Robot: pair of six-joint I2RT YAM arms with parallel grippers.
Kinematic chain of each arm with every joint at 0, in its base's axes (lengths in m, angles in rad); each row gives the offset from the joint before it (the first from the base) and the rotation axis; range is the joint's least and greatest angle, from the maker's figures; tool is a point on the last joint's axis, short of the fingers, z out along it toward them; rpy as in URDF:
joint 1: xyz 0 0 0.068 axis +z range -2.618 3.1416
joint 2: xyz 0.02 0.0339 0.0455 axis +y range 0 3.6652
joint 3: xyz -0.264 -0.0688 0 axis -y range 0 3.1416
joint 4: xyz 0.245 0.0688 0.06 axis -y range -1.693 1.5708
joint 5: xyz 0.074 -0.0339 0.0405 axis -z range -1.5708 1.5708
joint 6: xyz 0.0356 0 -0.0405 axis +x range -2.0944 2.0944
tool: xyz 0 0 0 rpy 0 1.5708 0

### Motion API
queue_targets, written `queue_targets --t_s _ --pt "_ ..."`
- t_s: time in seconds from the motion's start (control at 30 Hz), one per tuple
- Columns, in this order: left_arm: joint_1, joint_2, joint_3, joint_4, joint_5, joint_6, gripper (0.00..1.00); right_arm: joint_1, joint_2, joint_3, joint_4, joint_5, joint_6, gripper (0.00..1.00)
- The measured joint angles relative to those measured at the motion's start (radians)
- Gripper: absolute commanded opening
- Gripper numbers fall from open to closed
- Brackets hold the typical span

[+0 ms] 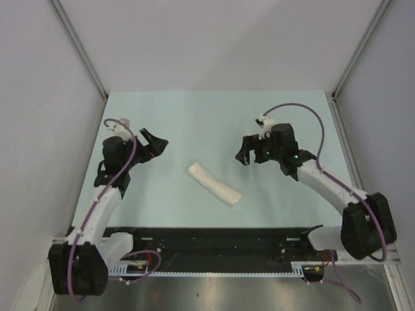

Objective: Fold the napkin, place the utensils inside, and roll it up
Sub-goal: Roll the napkin with the utensil

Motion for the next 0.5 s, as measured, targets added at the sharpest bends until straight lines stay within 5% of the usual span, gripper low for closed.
queue_targets --t_s 0.27,0.5 --pt "0.169 -0.206 0.078 -0.23 0.088 0.122 1.0 -0.176 -0.438 -0.204 -0.005 0.258 0.065 1.0" --pt "0.169 -0.264 0.1 -0.378 0.094 0.251 1.0 -0.204 -0.546 -0.278 -0.008 0.357 0.064 1.0"
